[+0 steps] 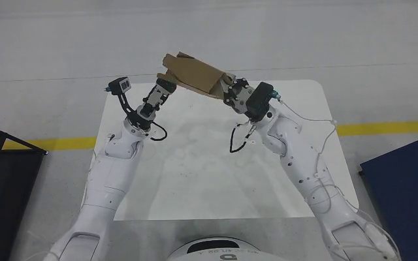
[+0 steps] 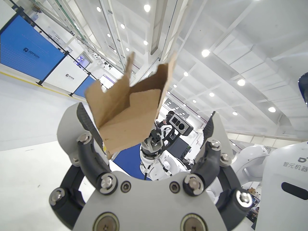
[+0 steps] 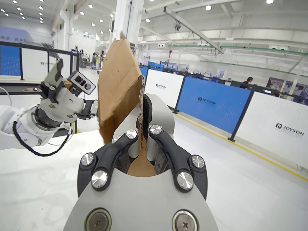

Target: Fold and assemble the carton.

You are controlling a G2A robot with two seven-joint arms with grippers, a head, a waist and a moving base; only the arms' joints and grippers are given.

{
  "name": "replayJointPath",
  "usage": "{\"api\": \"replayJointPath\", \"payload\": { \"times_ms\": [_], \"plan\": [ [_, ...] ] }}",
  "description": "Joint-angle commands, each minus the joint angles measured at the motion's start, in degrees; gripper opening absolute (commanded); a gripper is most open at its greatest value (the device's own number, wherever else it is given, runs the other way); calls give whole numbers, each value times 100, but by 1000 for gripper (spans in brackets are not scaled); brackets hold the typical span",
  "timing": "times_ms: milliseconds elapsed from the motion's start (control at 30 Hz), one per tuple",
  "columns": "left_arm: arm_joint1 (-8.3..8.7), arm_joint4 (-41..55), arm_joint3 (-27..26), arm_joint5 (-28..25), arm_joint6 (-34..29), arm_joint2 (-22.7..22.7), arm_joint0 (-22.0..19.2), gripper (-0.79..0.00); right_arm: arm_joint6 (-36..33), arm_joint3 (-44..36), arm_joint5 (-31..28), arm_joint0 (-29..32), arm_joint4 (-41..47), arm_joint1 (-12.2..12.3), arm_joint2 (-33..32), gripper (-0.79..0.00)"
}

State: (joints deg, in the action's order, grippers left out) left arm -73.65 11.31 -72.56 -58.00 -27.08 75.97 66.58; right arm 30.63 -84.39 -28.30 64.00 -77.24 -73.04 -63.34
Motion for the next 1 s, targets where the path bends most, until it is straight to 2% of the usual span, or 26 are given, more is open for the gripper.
{"api": "replayJointPath", "payload": {
  "times_ms": [0, 67, 167, 233, 300, 500, 633, 967],
  "plan": [
    [30, 31, -63, 0, -63, 141, 40, 0, 168, -56, -261, 69, 250, 9, -51, -785],
    [60, 74, -74, 0, -97, 301, 80, 0, 282, -39, -780, 127, 743, 8, -42, -785],
    [94, 115, -81, 0, -143, 498, 113, 0, 386, 182, -2115, 126, 2047, -16, 93, -785],
    [109, 139, -128, 0, -183, 585, 144, 0, 153, 448, -2580, 11, 2638, -27, 160, -785],
    [123, 63, -218, 0, -274, 645, 169, 0, -78, 694, -2807, -108, 3099, -49, 247, -785],
    [146, -379, -698, 0, -616, 654, 276, 0, -609, 1209, -2331, -436, 3137, -122, 367, -785],
    [165, -835, -981, 0, -686, 700, 327, 0, -649, 1377, -2007, -487, 2987, -148, 339, -785],
    [198, -1696, -948, 0, -473, 531, 279, 0, -670, 1418, -1550, -416, 2314, -150, 258, -785]
  ]
}}
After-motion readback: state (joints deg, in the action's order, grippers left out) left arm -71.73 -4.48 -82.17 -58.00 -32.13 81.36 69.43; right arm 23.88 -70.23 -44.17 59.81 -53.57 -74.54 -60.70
